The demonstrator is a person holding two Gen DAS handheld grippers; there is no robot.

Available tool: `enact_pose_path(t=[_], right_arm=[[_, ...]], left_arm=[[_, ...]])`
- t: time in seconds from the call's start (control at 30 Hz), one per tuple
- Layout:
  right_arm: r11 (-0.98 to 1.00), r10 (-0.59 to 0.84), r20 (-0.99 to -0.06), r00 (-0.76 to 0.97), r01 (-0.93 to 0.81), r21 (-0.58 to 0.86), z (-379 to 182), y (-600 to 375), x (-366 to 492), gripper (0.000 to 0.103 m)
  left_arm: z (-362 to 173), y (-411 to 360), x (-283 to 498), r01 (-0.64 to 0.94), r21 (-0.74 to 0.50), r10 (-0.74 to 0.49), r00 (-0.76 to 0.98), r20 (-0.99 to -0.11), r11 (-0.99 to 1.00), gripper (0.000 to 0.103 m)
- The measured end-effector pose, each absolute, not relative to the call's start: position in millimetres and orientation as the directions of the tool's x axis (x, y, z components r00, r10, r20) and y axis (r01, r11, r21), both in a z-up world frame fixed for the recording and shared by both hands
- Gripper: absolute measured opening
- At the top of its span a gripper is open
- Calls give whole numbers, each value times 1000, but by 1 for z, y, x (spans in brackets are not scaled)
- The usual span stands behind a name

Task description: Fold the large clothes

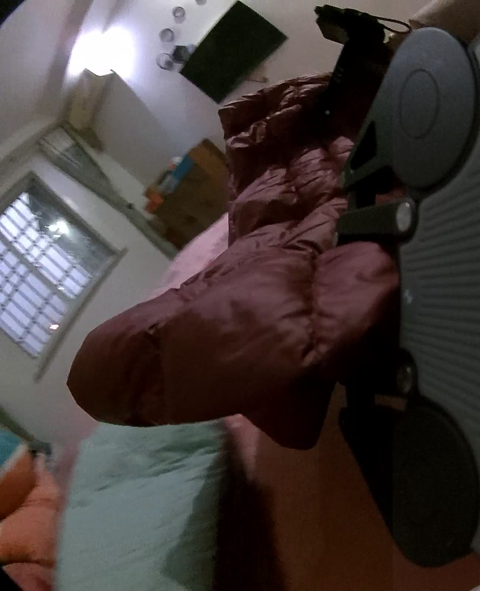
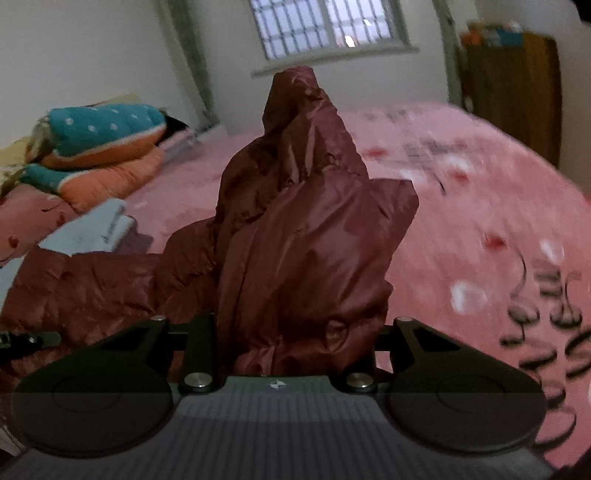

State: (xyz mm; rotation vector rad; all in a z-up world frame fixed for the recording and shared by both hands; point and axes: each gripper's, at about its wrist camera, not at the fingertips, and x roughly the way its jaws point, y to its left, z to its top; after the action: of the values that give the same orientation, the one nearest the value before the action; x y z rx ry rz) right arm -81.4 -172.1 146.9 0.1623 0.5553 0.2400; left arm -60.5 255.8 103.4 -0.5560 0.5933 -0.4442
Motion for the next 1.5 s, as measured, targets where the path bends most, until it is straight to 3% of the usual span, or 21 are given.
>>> enact_pose_path(t=[0.3,0.57,0.73,0.93,0.97,1.07,1.2,1.3,1.33,1.5], right_arm=[[886,455,-332,827,-382,262,224,-78,-33,39],[768,626,-240,742,-532,358,256,48,74,39],[714,680,-276,679,-529,459,232,121,133,39],[758,646,-423,635,-469,453,166,171,193,41],[771,632,-445,634,-460,440,156,176,200,42],[799,598,-479,643,-432,418,134,181,213,64],[822,564,-483,670,-403,402,123,185,204,103],[810,573,-464,676,-379,447,122,173,205,103],[806,571,-457,682,-361,469,125,181,208,103],[807,495,-336,801,-279,521,151,155,188,103]], left_arm=[[200,379,-98,180,-551,-369,894,-253,815,26],[235,499,-77,-5,-517,-138,961,-238,856,28],[216,545,-45,-120,-524,-47,955,-294,843,28],[156,575,-16,-231,-539,-16,910,-415,810,33],[150,575,-16,-239,-543,-14,907,-420,805,35],[132,584,-16,-262,-549,0,903,-431,793,43],[126,589,-28,-297,-556,28,897,-440,776,56],[135,585,-39,-325,-539,74,898,-434,778,66],[139,587,-38,-340,-530,96,896,-434,776,74],[156,597,-66,-436,-512,242,883,-402,741,78]])
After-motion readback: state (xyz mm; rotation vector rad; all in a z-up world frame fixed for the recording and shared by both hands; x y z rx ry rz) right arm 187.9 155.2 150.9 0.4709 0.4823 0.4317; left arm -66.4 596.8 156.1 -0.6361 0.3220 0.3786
